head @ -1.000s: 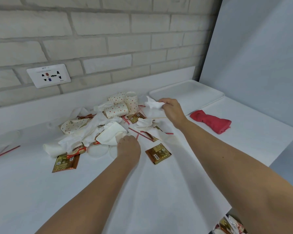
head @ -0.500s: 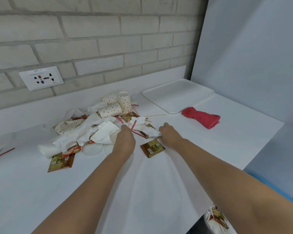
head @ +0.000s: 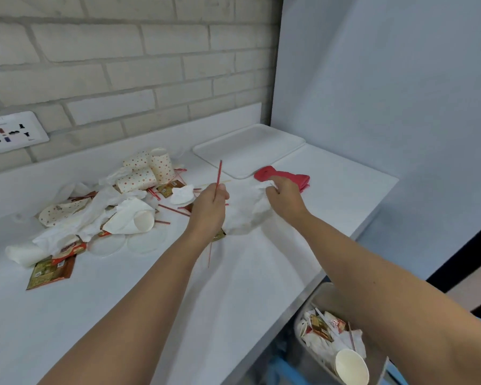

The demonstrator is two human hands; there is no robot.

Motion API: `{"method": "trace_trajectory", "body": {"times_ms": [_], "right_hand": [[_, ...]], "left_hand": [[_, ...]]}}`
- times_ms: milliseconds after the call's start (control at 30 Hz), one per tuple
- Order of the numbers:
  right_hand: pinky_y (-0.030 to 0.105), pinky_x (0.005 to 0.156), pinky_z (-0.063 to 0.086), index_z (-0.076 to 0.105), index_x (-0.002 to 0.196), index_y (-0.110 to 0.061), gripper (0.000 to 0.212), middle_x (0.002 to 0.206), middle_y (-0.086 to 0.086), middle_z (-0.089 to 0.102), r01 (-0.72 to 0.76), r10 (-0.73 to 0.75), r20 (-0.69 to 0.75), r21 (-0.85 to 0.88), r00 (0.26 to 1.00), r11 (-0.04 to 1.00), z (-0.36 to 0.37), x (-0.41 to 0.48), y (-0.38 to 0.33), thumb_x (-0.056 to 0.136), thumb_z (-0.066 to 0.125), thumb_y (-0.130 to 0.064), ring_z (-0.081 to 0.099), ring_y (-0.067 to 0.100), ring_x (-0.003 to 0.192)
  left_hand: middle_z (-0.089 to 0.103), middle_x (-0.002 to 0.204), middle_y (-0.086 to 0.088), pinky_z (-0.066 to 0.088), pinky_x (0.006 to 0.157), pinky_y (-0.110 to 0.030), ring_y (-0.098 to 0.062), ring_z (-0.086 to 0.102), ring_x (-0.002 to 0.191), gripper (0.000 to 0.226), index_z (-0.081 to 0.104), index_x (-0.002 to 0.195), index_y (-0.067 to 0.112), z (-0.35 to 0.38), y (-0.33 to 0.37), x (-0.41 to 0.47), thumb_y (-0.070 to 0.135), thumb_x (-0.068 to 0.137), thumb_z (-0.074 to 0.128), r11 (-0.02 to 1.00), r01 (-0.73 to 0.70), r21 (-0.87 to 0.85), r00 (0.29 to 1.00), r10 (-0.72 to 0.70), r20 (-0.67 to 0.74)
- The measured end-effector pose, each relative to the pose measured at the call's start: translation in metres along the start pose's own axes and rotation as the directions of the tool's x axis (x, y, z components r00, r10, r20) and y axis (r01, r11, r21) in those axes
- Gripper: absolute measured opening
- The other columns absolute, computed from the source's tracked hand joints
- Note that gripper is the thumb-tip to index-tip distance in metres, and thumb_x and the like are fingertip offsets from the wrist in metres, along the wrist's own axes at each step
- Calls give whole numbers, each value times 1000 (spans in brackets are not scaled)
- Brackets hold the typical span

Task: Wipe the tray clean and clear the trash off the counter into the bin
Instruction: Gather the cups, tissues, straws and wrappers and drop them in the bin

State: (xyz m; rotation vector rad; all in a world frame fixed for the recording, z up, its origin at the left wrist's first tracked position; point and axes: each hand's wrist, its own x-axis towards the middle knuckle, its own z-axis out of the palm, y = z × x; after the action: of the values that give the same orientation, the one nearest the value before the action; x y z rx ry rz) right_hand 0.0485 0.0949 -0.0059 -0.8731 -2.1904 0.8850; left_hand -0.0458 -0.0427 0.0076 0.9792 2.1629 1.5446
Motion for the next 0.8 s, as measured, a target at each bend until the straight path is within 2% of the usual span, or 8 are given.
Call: {"method": "trace_trajectory", "body": {"times_ms": [67,133,233,333,433,567,700,800], "right_hand": [[17,48,34,48,61,-5,28,60,8,51,-40,42,-30,40,999,998,-22,-5,11,86,39,4,44,23,59],[25,54,39,60,75,6,24,71,21,61,-67,75,-75,99,994,993,-46,-15,20,85,39,2,51,24,62],[21,47,30,44,54,-13,35,52,3,42,-100,130,-161,186,978,977,-82,-29,35,84,38,4,38,10,48],[18,42,27,39,56,-8,29,52,1,35,-127,189,-228,262,955,957,-116,-42,57,83,37,1,33,6,42],[18,42,27,50,66,6,22,62,9,39,-151,247,-264,337,932,929,-142,-60,81,76,38,-10,34,13,51],[20,45,29,51,70,-3,16,64,7,39,-167,292,-258,414,921,895,-165,-83,115,75,38,-11,35,15,54],[22,54,38,60,67,-14,34,64,4,53,-270,358,-195,368,913,890,-166,-104,153,89,39,-1,47,16,59],[26,58,40,63,83,5,29,73,11,57,-346,391,-122,281,912,895,-155,-118,178,92,35,2,50,20,65]], "left_hand": [[48,75,4,37,76,-32,-18,45,82,35,48,73,20,24,16,-6,29,101,30,998,-10,-60,998,13,54],[49,92,1,32,81,-26,-13,45,90,33,51,80,16,48,32,-15,29,102,30,997,-61,-46,993,65,101],[43,104,1,30,84,-21,-9,43,94,32,54,85,15,82,53,-27,29,102,30,989,-141,-47,975,147,168],[46,95,3,36,85,-27,-14,46,92,33,53,75,22,117,59,-37,29,101,33,988,-110,-112,953,137,269],[44,75,6,40,74,-24,-20,48,80,32,52,74,22,152,59,-51,26,101,35,990,-64,-122,922,106,372],[50,83,0,43,50,-9,-11,50,61,24,57,92,8,194,51,-73,19,100,37,994,-105,-33,883,108,456],[55,86,1,42,67,-20,-13,55,76,22,61,99,8,229,21,-94,20,99,43,988,-111,109,837,34,546],[64,95,-6,41,75,-23,-16,58,91,22,64,99,7,248,-11,-102,19,97,46,976,-63,206,807,-71,586]]}}
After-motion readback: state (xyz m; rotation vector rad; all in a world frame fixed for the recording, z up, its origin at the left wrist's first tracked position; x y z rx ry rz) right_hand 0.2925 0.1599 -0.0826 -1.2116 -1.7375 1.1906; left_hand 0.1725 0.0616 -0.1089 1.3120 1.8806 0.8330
